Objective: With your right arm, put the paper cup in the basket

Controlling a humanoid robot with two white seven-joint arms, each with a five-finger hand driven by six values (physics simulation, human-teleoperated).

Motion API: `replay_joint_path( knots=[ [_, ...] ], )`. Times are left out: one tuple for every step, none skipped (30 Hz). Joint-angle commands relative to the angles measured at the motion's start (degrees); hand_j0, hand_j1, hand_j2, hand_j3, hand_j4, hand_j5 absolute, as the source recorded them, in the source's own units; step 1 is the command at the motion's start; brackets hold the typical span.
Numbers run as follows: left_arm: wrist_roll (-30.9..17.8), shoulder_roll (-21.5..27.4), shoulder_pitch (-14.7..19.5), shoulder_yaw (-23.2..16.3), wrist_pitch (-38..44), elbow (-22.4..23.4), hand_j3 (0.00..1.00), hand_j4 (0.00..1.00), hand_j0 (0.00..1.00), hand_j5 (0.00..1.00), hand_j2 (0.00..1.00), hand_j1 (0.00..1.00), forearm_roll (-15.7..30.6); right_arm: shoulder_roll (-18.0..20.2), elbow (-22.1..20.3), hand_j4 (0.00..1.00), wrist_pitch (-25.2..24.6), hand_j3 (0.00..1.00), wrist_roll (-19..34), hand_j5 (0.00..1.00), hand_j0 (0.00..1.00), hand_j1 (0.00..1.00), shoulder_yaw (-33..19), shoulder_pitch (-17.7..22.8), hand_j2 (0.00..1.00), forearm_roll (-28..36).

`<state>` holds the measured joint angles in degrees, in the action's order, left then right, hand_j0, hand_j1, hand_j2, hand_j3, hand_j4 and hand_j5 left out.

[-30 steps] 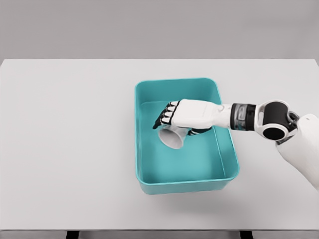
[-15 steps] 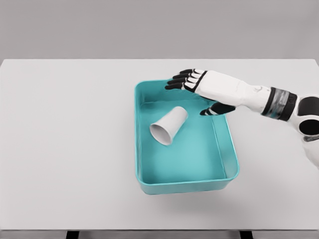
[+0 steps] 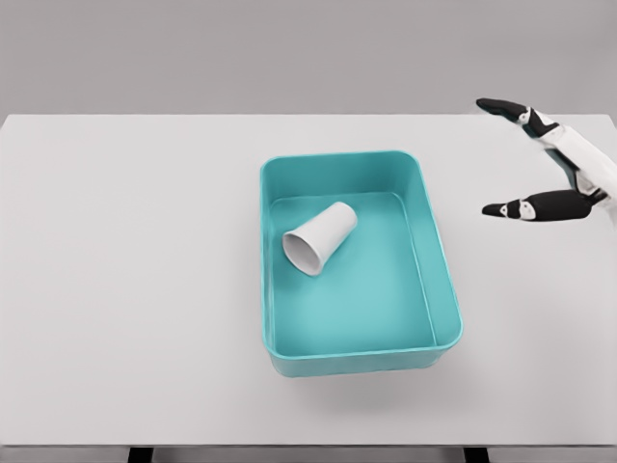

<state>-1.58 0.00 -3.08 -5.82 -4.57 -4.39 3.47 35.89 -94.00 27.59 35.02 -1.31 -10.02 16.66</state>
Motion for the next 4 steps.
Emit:
replay_joint_path(
  knots=[
    [-0.09,0.00,0.00,-0.07,0.00,0.00,1.00,1.00,1.00,1.00,1.00,1.00,-0.13,0.15,0.31,1.00,-0.52,1.00,-0.02,1.00,1.00,1.00,-0.71,-0.09,1.00,0.83],
    [-0.09,0.00,0.00,0.02,0.00,0.00,1.00,1.00,1.00,1.00,1.00,1.00,0.04,0.15,0.40,1.00,-0.61,1.00,-0.02,1.00,1.00,1.00,-0.63,-0.18,1.00,0.83],
    [-0.09,0.00,0.00,-0.07,0.00,0.00,1.00,1.00,1.00,1.00,1.00,1.00,-0.22,0.06,1.01,1.00,-0.52,1.00,-0.02,1.00,1.00,1.00,-0.63,-0.35,1.00,0.83],
    [-0.09,0.00,0.00,-0.07,-0.09,-0.09,1.00,1.00,1.00,1.00,1.00,1.00,-0.22,-0.38,1.81,1.00,-0.52,1.00,-0.02,1.00,1.00,1.00,-0.54,-0.35,1.00,0.75]
  ],
)
